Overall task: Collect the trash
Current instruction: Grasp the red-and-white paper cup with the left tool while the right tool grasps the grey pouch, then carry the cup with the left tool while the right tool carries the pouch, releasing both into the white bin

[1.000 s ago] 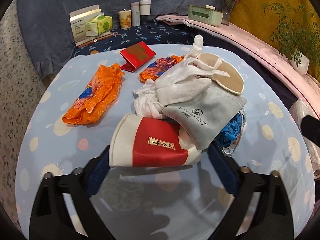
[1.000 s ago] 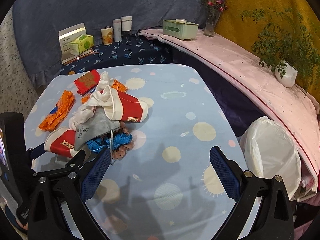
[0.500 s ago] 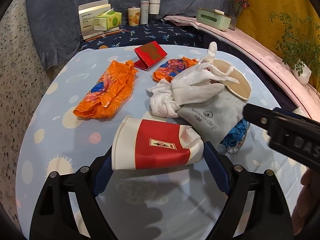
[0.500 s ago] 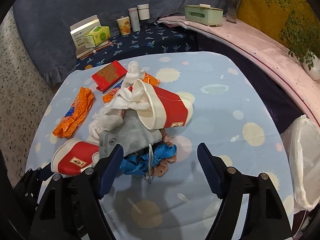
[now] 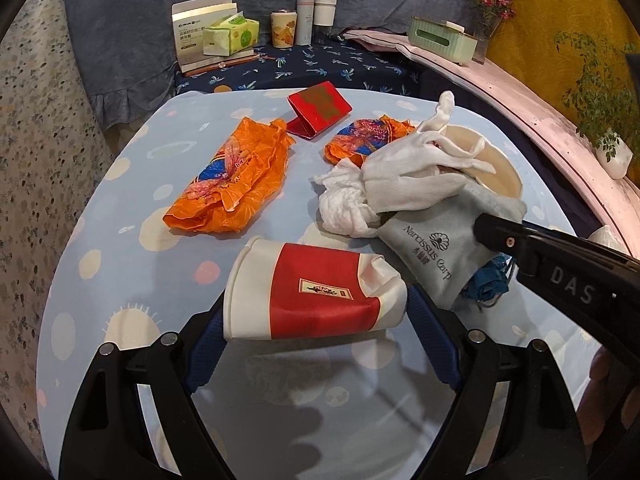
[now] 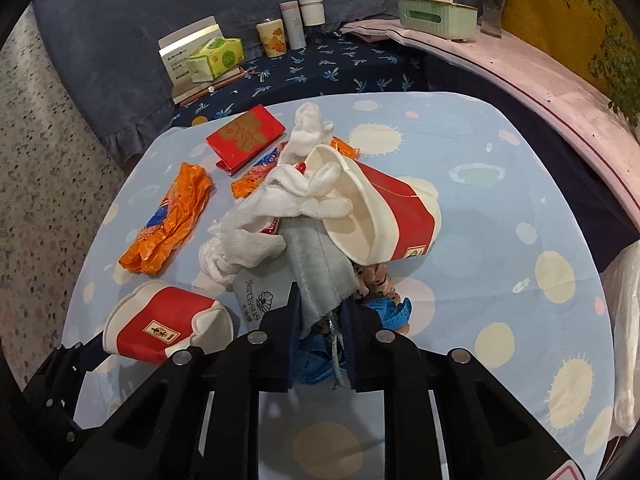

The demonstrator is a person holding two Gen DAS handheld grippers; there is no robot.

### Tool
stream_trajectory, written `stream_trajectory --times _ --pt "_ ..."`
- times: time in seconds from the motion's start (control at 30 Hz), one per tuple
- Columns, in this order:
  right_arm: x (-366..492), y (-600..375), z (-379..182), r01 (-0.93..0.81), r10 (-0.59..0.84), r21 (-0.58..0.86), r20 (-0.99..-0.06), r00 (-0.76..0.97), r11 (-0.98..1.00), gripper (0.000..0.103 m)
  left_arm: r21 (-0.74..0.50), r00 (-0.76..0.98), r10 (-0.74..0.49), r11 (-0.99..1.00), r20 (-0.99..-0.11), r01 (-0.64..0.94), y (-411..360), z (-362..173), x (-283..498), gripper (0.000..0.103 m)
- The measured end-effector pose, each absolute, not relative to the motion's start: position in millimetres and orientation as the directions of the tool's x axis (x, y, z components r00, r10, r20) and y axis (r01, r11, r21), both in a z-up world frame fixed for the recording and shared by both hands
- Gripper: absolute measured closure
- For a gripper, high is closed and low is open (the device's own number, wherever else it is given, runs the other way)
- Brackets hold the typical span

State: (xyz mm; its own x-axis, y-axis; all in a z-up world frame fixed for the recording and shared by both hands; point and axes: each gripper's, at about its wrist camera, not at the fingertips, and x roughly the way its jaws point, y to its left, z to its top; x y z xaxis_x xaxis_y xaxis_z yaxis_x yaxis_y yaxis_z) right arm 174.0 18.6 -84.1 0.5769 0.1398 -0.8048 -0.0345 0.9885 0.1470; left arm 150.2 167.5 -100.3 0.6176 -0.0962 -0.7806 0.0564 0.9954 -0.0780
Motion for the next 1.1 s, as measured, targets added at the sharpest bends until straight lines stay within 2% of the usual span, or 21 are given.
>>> stream_trajectory --times 0.3,0.6,1.1 --pt "150 1 -37 -0.046 0.169 0.184 -0.739 0.652 0.982 0.086 -0.096 0.643 -0.114 0.993 -0.757 0.063 154 -72 135 0.023" --pt "118 -38 -14 -0.002 0.141 0.195 -0.702 0.698 0.981 0.086 -0.11 0.663 -0.138 0.99 -0.736 0.083 137 -48 116 0.023" --pt "76 -127 12 0.134 0.046 0.226 -0.646 0.762 0.965 0.086 -0.093 0.68 -0.245 0.963 -0.691 0.252 43 -8 96 0.023"
